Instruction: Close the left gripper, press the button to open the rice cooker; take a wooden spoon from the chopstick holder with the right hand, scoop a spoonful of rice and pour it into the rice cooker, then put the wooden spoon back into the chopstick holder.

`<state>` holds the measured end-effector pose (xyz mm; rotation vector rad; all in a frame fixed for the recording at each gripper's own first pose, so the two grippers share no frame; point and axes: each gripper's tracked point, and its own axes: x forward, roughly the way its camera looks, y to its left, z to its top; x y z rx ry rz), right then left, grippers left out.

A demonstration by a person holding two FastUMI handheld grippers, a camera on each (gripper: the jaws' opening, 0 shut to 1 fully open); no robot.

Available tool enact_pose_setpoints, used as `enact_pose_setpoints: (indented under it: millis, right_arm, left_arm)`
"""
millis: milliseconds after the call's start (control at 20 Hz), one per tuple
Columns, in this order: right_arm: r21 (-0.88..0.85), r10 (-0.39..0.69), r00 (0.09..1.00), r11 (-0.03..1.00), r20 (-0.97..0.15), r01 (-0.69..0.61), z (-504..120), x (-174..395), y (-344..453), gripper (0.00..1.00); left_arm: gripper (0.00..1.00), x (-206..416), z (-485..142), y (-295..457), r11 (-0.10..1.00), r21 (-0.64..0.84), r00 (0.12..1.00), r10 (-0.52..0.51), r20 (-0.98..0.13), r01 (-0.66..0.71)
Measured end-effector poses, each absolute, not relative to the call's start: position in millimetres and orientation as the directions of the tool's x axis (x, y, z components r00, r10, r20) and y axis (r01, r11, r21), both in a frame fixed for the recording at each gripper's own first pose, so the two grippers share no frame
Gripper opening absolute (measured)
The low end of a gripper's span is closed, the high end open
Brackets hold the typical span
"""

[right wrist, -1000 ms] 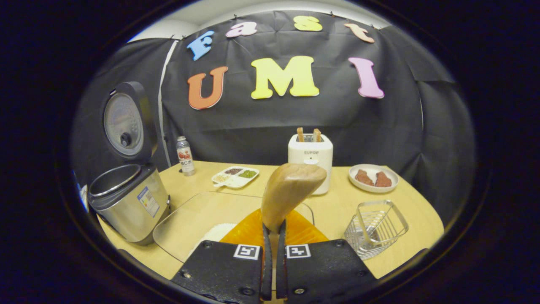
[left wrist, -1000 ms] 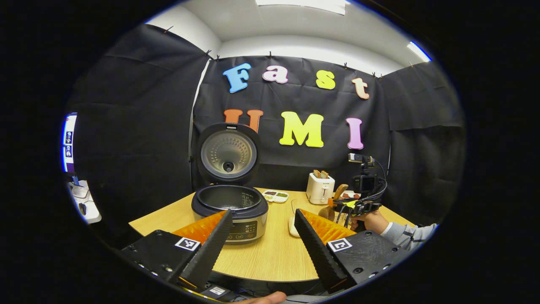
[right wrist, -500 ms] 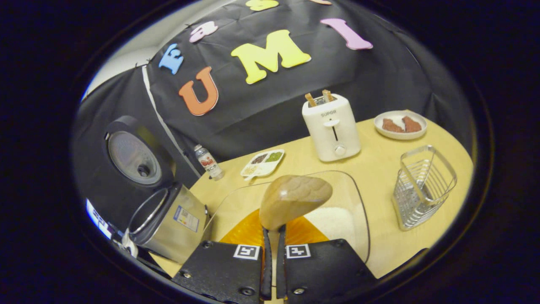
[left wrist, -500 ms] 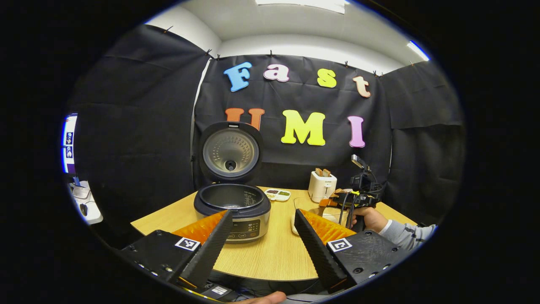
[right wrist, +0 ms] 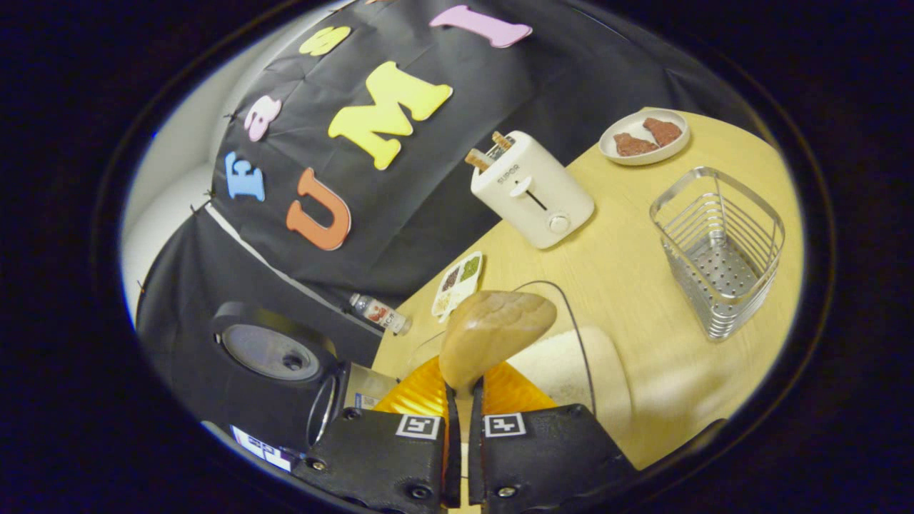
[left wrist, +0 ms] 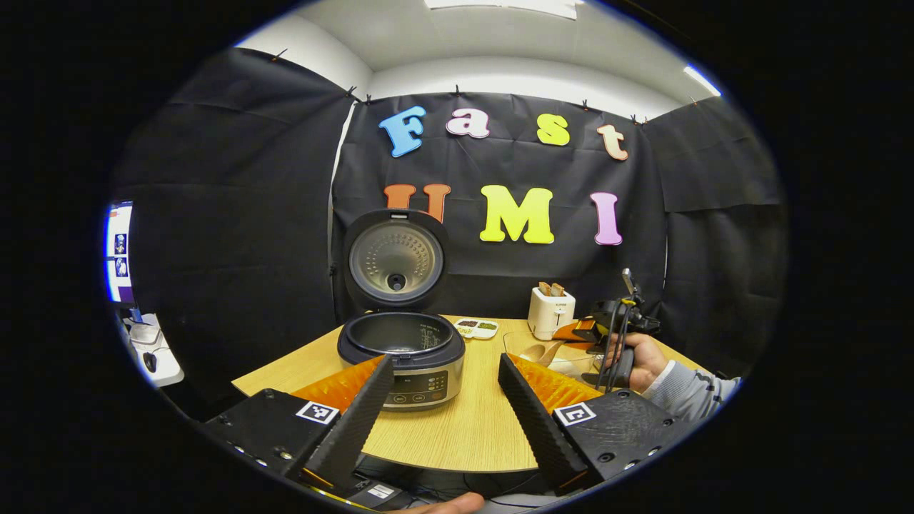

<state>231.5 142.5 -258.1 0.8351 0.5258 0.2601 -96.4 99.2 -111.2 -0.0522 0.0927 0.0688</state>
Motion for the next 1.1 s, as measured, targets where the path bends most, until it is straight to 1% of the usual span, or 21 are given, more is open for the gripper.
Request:
enact_pose_setpoints:
  millis: [150,250,350,400,450,550,600,750,900,1100]
  right_arm:
    - [0.858,0.432,0.863,0.514,-0.26,0.001,-238,227,120,0.09]
    - [0.923,0.446,0.874,0.385,-0.194,0.008,-224,222,110,0.09]
    - [0.972,0.462,0.879,0.234,-0.12,0.009,-208,217,101,0.09]
    - [0.987,0.472,0.878,0.158,-0.081,0.007,-199,213,98,0.12]
    - [0.996,0.49,0.871,0.091,-0.044,-0.001,-190,209,99,0.09]
    - [1.0,0.512,0.859,-0.014,0.017,-0.011,-175,203,101,0.09]
    - [1.0,0.516,0.856,-0.026,0.024,-0.012,-170,201,102,0.09]
    - [0.997,0.517,0.856,0.057,0.009,-0.045,-157,194,107,0.09]
    - [0.995,0.527,0.85,0.077,0.014,-0.064,-141,187,118,0.09]
    - [0.985,0.558,0.83,0.144,-0.001,-0.096,-123,185,144,0.08]
  left_arm:
    - [0.94,-98,-110,95,0.997,-0.038,0.993,0.065,-0.095,-0.069]
    - [0.94,-98,-108,91,0.998,-0.029,0.994,0.06,-0.096,-0.063]
    - [0.94,-99,-105,86,0.998,-0.022,0.994,0.054,-0.092,-0.056]
    - [0.94,-99,-104,84,0.998,-0.018,0.995,0.051,-0.091,-0.053]
    - [0.94,-100,-103,82,0.999,-0.013,0.995,0.05,-0.089,-0.051]
    - [0.94,-101,-101,79,0.999,-0.009,0.996,0.045,-0.082,-0.046]
    - [0.94,-102,-99,77,0.999,-0.008,0.996,0.043,-0.08,-0.043]
    - [0.94,-106,-98,78,0.999,-0.008,0.997,0.042,-0.072,-0.042]
    - [0.94,-111,-97,82,0.999,-0.011,0.997,0.043,-0.07,-0.043]
    - [0.94,-120,-94,95,0.998,0.0,0.996,0.063,-0.062,-0.064]
